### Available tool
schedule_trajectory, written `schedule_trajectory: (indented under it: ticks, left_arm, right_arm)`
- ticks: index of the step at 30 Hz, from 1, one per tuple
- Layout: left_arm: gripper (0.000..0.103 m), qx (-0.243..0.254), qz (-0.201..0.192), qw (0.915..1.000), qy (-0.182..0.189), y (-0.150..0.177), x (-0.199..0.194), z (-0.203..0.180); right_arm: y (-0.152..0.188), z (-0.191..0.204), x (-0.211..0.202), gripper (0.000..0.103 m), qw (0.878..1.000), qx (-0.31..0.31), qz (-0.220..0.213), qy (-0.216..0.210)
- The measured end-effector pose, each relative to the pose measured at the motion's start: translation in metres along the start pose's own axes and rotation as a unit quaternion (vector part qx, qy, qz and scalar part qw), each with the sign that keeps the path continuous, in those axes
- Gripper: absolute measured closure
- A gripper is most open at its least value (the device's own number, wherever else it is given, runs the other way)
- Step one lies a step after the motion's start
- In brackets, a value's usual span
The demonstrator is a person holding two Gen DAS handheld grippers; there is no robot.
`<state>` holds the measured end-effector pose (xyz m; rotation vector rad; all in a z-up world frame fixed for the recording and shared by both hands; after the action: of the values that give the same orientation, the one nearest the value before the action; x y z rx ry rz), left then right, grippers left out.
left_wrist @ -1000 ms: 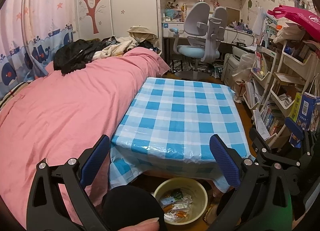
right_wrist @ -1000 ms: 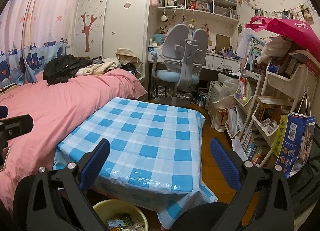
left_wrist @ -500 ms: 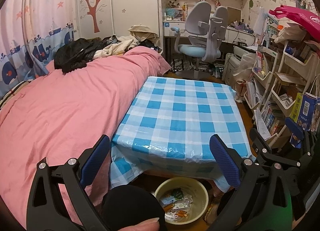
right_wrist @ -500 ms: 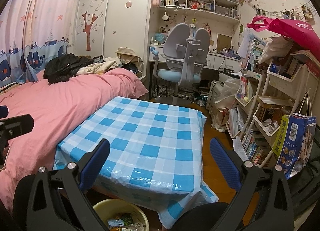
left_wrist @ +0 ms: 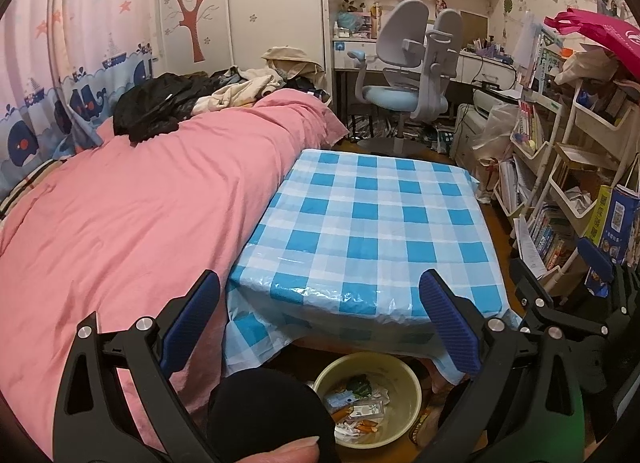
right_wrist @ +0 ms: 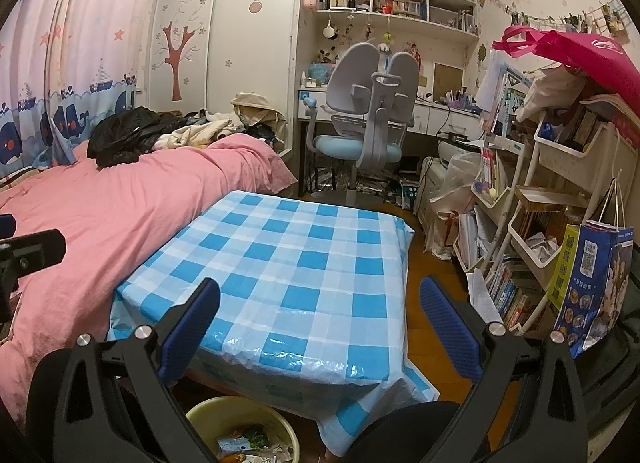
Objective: Collect trash
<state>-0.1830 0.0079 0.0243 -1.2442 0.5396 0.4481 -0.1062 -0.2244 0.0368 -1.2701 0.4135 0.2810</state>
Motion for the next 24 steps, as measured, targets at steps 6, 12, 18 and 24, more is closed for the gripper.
schedule_trajectory:
  ticks: [6,12,18,24]
  left_arm:
    - [0.007,0.001,0.004,1.0000,0.001,0.004,0.003,0.001]
    - [0.007,0.003,0.003,1.0000,0.003,0.005,0.003,0.001]
    - [0.007,0.006,0.016,0.9999,0.003,0.008,0.007,0.000]
    - [0.007,0.006,0.034,0.9994,-0.005,0.011,0.011,0.004]
  right_arm:
    - [0.002,-0.002,0.000,0.007,1.000,0.001,0.003,0.000]
    - [0.004,-0.005,0.003,0.007,1.000,0.002,0.008,0.001]
    - [0.006,-0.006,0.004,0.007,1.000,0.001,0.014,0.002]
    - [0.007,-0.007,0.004,0.007,1.000,0.001,0.015,0.002]
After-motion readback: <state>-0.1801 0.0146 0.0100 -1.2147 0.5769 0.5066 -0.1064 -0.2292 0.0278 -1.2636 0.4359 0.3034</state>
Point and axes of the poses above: each gripper's, at about its wrist camera, not at the fingertips, and x roughly the way its jaws point, z to its left, y to its underside, the point moved 9 cm from there along x, roughly the way its jaws point, and after that the axes turned 13 degrees about x, right-handed, at the moved point
